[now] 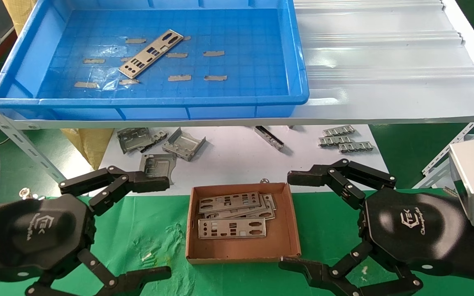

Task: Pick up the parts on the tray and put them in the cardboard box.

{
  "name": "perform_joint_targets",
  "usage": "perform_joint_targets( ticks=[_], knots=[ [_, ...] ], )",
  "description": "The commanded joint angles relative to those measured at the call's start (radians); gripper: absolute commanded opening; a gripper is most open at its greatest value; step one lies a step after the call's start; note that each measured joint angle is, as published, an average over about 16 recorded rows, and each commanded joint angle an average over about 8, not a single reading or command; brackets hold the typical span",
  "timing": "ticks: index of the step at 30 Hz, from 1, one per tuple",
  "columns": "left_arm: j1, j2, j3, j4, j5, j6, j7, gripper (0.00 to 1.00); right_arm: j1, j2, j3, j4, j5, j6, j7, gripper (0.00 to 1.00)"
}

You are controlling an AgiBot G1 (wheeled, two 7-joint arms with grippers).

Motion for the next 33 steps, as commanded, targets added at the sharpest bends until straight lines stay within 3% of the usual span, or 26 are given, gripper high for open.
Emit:
perform_joint_targets(
  ticks=[1,33],
  knots=[
    [0.000,0.000,0.000,0.000,0.000,0.000,0.000,1.00,0.000,0.000,0.000,0.000,0.000,0.000,0.000,1.00],
    [0.000,0.000,0.000,0.000,0.000,0.000,0.000,1.00,0.000,0.000,0.000,0.000,0.000,0.000,0.000,1.00]
  ],
)
